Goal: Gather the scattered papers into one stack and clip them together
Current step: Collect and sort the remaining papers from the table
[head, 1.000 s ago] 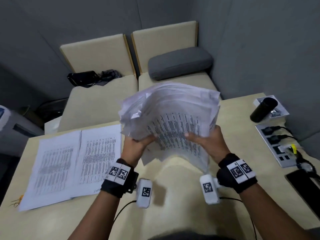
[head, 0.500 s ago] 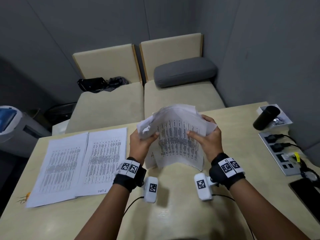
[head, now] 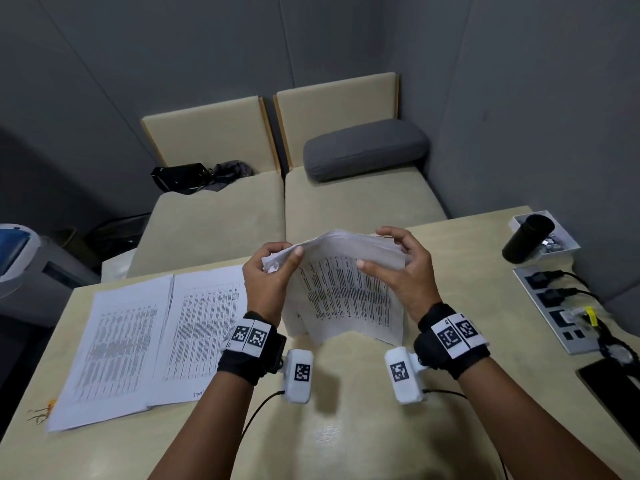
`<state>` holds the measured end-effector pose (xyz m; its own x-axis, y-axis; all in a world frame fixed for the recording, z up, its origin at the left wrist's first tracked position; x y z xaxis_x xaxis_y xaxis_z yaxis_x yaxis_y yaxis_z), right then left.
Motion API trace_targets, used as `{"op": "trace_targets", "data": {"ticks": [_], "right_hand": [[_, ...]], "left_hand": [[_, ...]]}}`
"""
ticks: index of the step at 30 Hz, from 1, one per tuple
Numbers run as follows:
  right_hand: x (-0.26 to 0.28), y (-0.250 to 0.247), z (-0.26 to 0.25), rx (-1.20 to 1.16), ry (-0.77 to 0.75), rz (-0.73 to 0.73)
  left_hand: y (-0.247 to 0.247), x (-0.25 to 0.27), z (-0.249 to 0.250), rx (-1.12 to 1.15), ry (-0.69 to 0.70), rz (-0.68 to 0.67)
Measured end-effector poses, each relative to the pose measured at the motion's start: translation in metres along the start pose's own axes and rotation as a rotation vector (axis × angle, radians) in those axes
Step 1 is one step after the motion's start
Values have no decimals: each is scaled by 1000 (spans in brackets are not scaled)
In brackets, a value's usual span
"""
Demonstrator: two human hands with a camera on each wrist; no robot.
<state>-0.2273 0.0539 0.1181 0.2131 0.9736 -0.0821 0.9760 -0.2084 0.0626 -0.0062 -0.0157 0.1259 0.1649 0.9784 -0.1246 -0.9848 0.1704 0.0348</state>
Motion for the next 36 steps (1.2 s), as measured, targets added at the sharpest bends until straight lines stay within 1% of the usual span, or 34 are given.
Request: {"op": "trace_targets", "data": {"ticks": [2,3,4,5,7,8,9,10,11,12,13,15,16,17,18,19,20,22,23,24,25,26,28,30,31,33,36], "right_hand": [[1,0,19,6,152,-77],[3,0,28,13,222,-102],[5,1,38,37,278,-96],[7,2,44,78,317,-63],[8,6,46,173,342,52],[7,6,43,213,329,102],[4,6,38,257,303,126],[1,4,32,310,266,124],[-3,2,24,383,225,96],[-7,0,15,476,176,52],[-11,0,5,583,111,-4],[-17,7,-14,771,-40,-132],[-19,13,-22,834,-101,-186],[-21,19,-28,879,-142,-231],[-22,24,-33,904,-158,-261],[-23,25,-36,904,-154,-273],[-24,22,-37,890,-127,-273],[-26,-1,-32,908,-17,-239],[-26,-20,-26,946,58,-200],[-25,-41,-19,963,137,-150],[-22,-61,-9,923,218,-103],[-17,-77,0,815,277,-77],[-6,-92,21,464,329,-75],[4,-93,40,151,339,-50],[7,-91,46,58,316,-25],[10,-86,46,-37,224,34],[11,-85,40,-132,100,78]], "left_hand": [[-3,-1,-4,-5,-40,14],[-3,-1,-7,-12,-66,-18],[-2,0,-9,-21,-97,-61],[0,1,-11,-31,-131,-99],[3,6,-11,-38,-171,-137],[4,7,-5,-40,-166,-141],[2,7,4,-51,-128,-141],[-2,5,16,-77,-67,-150],[-6,2,30,-113,1,-192],[-10,-2,46,-162,48,-269],[-11,-7,60,-250,58,-369],[-7,-17,70,-577,37,-557],[-3,-20,68,-751,42,-622],[2,-23,62,-861,52,-661],[5,-24,53,-911,44,-669],[4,-24,44,-900,25,-641],[0,-24,36,-836,2,-586],[-15,-21,25,-686,19,-464],[-24,-18,22,-639,19,-415],[-34,-15,19,-576,-16,-369],[-42,-12,15,-481,-79,-340],[-48,-9,11,-368,-137,-323],[-52,-2,2,-189,-215,-314],[-47,4,-6,-103,-222,-299],[-44,5,-10,-69,-213,-278],[-40,5,-19,-12,-196,-228],[-38,1,-31,20,-146,-262]]}}
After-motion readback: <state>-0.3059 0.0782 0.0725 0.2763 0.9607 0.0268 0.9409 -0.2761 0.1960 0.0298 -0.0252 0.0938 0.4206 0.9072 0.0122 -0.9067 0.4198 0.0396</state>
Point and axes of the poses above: each hand's wrist, its own x-axis away from the middle knuckle, its own y-axis out of the palm, z = x × y, the point moved 3 cm from there along -x, towards the middle knuckle, and after that the axes turned 11 degrees about -z, right-handed, at the moved point
